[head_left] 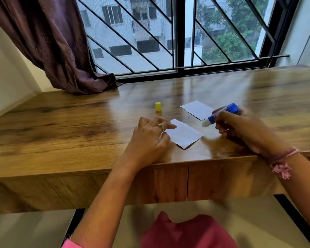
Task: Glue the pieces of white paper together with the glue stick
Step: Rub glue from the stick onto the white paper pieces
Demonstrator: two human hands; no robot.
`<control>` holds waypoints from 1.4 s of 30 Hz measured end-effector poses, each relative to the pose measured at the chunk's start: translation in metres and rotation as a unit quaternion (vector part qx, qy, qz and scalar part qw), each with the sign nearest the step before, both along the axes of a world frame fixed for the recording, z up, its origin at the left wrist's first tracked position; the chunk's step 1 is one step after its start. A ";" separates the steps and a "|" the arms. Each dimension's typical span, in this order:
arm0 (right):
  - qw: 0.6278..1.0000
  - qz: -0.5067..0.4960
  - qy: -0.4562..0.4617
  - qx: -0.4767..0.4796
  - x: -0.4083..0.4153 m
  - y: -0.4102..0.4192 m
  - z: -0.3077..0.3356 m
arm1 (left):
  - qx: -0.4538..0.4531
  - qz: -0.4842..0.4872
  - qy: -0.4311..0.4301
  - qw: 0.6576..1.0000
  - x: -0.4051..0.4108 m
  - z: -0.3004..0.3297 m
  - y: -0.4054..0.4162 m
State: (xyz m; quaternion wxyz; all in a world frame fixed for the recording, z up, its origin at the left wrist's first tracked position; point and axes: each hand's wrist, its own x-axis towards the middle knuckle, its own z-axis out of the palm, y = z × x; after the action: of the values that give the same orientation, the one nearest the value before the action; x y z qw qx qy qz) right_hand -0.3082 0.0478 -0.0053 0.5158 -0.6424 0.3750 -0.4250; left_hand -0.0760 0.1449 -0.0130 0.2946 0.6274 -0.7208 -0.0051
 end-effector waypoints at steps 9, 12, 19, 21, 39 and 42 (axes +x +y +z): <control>0.993 -0.087 0.052 -0.054 0.015 0.018 0.002 | 0.083 0.005 -0.021 0.996 0.002 -0.005 -0.006; 0.987 -0.109 0.084 -0.084 0.018 0.012 0.001 | 0.080 0.008 -0.010 0.997 0.001 -0.006 -0.007; 0.981 -0.116 0.111 -0.109 0.019 0.009 -0.005 | 0.081 0.016 0.004 0.997 0.002 -0.006 -0.010; 0.975 -0.118 0.137 -0.132 0.019 0.009 -0.005 | 0.083 0.017 0.005 0.996 0.002 -0.006 -0.009; 0.971 -0.120 0.152 -0.141 0.018 0.009 -0.004 | 0.085 0.024 0.000 0.996 0.002 -0.006 -0.008; 0.971 -0.098 0.152 -0.155 0.019 0.012 -0.003 | 0.086 0.023 -0.001 0.996 0.002 -0.005 -0.008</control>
State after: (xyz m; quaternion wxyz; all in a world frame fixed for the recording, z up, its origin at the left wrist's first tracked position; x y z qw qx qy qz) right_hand -0.2895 0.0597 -0.0087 0.3025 -0.7318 0.4396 -0.4239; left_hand -0.0745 0.1369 -0.0184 0.2394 0.6668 -0.7032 -0.0597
